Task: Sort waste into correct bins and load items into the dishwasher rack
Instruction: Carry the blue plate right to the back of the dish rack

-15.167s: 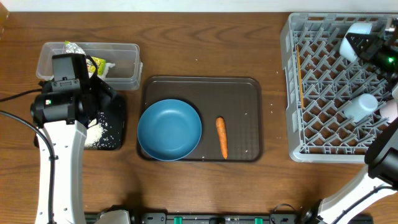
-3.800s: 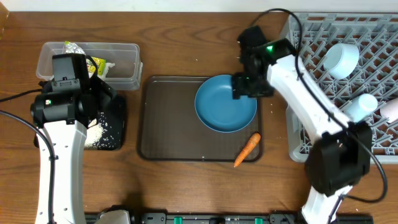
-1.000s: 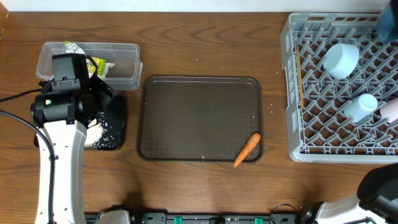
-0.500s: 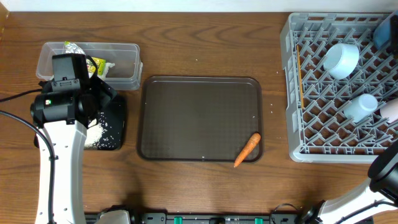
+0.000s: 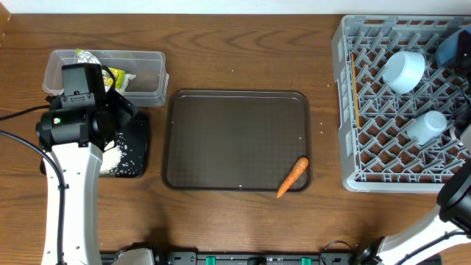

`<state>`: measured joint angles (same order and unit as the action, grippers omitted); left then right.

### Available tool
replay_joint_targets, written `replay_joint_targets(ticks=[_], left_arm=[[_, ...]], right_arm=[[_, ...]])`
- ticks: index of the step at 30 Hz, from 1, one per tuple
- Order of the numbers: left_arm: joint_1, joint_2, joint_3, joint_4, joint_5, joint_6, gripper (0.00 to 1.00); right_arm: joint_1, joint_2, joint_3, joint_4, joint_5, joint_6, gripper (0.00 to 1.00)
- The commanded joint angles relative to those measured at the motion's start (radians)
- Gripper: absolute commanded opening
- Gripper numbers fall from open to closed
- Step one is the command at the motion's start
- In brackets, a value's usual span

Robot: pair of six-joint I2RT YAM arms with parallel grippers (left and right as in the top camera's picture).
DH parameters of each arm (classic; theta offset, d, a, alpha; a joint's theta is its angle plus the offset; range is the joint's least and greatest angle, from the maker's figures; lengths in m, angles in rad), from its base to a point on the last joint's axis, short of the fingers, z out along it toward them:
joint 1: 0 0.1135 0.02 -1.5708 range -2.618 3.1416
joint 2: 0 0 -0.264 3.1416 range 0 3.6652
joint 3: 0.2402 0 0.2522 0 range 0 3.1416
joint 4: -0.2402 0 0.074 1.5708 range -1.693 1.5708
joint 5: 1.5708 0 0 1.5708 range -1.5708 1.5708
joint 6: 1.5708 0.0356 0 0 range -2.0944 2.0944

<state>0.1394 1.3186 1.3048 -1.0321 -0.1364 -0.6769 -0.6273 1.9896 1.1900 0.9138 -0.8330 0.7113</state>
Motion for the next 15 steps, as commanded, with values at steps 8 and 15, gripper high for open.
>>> replay_joint_targets(ticks=[8,15], left_arm=[[0.0,0.003,0.008,-0.004,-0.005,0.006,0.98],[0.0,0.003,0.008,-0.004,-0.005,0.006,0.98]], right_arm=[[0.0,0.041,0.009,0.124,-0.092,0.092,0.19],[-0.007,0.041,0.009,0.125,-0.093,0.104,0.21]])
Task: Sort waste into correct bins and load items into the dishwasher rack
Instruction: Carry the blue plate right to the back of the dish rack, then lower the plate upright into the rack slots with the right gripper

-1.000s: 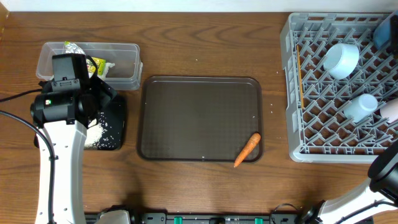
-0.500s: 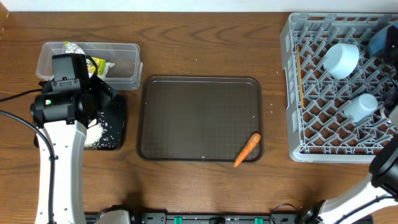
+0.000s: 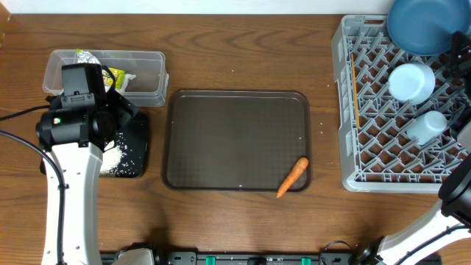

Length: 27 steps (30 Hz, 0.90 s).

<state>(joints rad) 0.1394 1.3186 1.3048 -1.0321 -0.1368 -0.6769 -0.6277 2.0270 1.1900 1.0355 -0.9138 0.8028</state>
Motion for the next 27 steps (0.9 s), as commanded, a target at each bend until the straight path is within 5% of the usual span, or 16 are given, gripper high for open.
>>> replay_joint_targets(ticks=[1,4,5,6,7,21,27], left_arm=[[0.0,0.003,0.008,-0.004,-0.005,0.006,0.98],[0.0,0.003,0.008,-0.004,-0.005,0.006,0.98],[0.0,0.003,0.008,-0.004,-0.005,0.006,0.98],[0.0,0.003,0.008,-0.004,-0.005,0.006,0.98],[0.0,0.003,0.008,-0.004,-0.005,0.006,0.98],[0.0,0.003,0.008,-0.004,-0.005,0.006,0.98],[0.0,0.003,0.008,-0.004,-0.005,0.006,0.98]], right_arm=[[-0.007,0.004,0.009,0.006,-0.018,0.012,0.24],[-0.006,-0.002,0.009,0.046,-0.049,0.012,0.34],[-0.004,-0.005,0.009,0.063,-0.06,0.012,0.49],[-0.001,-0.009,0.01,0.079,-0.067,0.012,0.87],[0.003,-0.014,0.011,0.095,-0.074,0.012,0.99],[0.046,-0.041,0.021,0.098,-0.281,0.101,0.99],[0.135,-0.071,0.071,0.071,-0.351,-0.063,0.99]])
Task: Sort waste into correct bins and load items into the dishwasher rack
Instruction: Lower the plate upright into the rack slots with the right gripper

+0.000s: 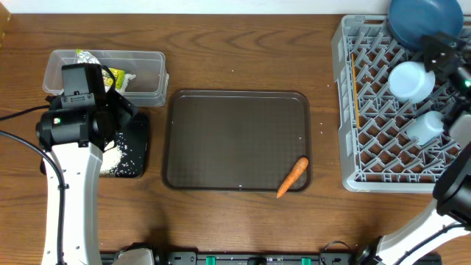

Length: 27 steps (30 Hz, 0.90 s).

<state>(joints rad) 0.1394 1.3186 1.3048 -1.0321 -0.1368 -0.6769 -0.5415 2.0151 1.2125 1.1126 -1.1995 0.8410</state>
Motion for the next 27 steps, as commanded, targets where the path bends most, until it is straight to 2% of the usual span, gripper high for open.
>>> replay_joint_targets(ticks=[1,5,8,11,14,15,17,22,27], left_arm=[[0.0,0.003,0.008,-0.004,-0.005,0.006,0.98],[0.0,0.003,0.008,-0.004,-0.005,0.006,0.98],[0.0,0.003,0.008,-0.004,-0.005,0.006,0.98],[0.0,0.003,0.008,-0.004,-0.005,0.006,0.98],[0.0,0.003,0.008,-0.004,-0.005,0.006,0.98],[0.0,0.003,0.008,-0.004,-0.005,0.006,0.98],[0.0,0.003,0.008,-0.004,-0.005,0.006,0.98],[0.0,0.003,0.008,-0.004,-0.005,0.006,0.98],[0.0,0.003,0.008,-0.003,-0.005,0.006,0.98]], right_arm=[[0.064,-0.066,0.06,-0.032,-0.069,-0.127,0.99],[0.105,-0.094,0.115,-0.279,-0.015,-0.261,0.99],[0.127,-0.135,0.143,-0.61,0.156,-0.468,0.99],[0.169,-0.2,0.2,-1.078,0.703,-0.689,0.99],[0.249,-0.218,0.295,-1.302,1.211,-0.927,0.99],[0.279,-0.217,0.336,-1.352,1.323,-1.016,0.99],[0.318,-0.217,0.378,-1.379,1.41,-1.1,0.99],[0.357,-0.214,0.463,-1.378,1.278,-1.089,0.99],[0.372,-0.15,0.5,-1.397,1.356,-1.204,0.98]])
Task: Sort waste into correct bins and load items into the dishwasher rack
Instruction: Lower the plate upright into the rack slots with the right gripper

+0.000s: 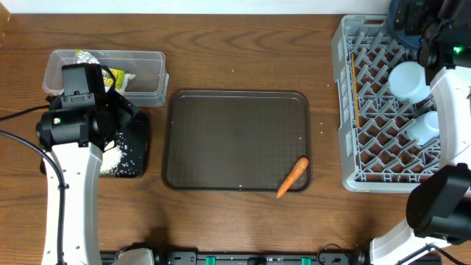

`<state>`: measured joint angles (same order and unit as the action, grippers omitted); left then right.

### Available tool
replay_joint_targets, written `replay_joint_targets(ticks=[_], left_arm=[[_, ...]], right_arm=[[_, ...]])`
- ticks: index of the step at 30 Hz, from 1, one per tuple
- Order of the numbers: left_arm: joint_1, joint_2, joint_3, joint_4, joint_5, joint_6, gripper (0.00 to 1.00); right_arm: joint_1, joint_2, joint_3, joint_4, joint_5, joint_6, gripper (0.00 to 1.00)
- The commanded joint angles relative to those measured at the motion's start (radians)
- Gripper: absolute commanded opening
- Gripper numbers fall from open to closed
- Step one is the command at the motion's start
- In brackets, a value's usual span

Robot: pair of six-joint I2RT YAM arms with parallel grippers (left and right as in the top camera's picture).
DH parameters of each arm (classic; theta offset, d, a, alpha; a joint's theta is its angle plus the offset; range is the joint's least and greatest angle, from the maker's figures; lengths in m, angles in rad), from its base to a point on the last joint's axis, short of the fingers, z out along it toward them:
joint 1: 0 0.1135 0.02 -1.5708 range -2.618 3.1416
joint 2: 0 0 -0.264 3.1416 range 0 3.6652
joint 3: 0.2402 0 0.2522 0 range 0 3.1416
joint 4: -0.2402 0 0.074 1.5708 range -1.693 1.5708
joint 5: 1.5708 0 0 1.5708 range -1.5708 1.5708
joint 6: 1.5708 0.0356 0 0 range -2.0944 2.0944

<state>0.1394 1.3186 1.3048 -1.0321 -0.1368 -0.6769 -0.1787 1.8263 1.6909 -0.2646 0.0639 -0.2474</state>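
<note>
An orange carrot (293, 177) lies in the near right corner of the dark tray (221, 103). The grey dishwasher rack (346, 110) at the right holds two white cups (409, 79) and a blue bowl (402, 15) in its far corner. My right gripper (433, 33) is over that bowl and hides much of it; its jaws do not show. My left gripper (120, 110) hangs over the black bin (136, 158), which holds white crumbs, and the wrist hides its jaws.
A clear plastic bin (151, 73) with a crumpled wrapper stands at the far left, behind the black bin. The right arm's white link (452, 110) crosses the rack's right side. Bare wooden table lies between tray and rack.
My right arm, which reached in slantwise beside the upper white cup, now stands over the rack's far right corner and covers much of the blue bowl. Carrot and left arm are unchanged.
First a blue shape blurred at the rack's right edge. Then the blue bowl showed large over the rack's far right corner. Then it lay in that corner with my right gripper beside it, and now the gripper is over it. The left arm stayed put.
</note>
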Motion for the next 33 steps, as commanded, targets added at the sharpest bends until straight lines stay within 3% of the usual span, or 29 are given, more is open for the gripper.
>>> replay_joint_targets(ticks=[1,8,13,19,26,30,33], left_arm=[[0.0,0.003,0.008,-0.004,-0.005,0.006,0.98],[0.0,0.003,0.008,-0.004,-0.005,0.006,0.98],[0.0,0.003,0.008,-0.004,-0.005,0.006,0.98],[0.0,0.003,0.008,-0.004,-0.005,0.006,0.98],[0.0,0.003,0.008,-0.004,-0.005,0.006,0.98],[0.0,0.003,0.008,-0.004,-0.005,0.006,0.98],[0.0,0.003,0.008,-0.004,-0.005,0.006,0.98]], right_arm=[[0.011,0.058,0.027,-0.037,0.109,-0.145,0.98],[0.016,0.24,0.184,-0.173,0.172,-0.208,0.99],[0.035,0.347,0.315,-0.256,0.171,-0.242,0.93],[0.045,0.423,0.327,-0.248,0.174,-0.248,0.92],[0.048,0.48,0.327,-0.242,0.187,-0.248,0.84],[0.041,0.486,0.327,-0.233,0.192,-0.247,0.71],[0.035,0.486,0.327,-0.224,0.195,-0.225,0.47]])
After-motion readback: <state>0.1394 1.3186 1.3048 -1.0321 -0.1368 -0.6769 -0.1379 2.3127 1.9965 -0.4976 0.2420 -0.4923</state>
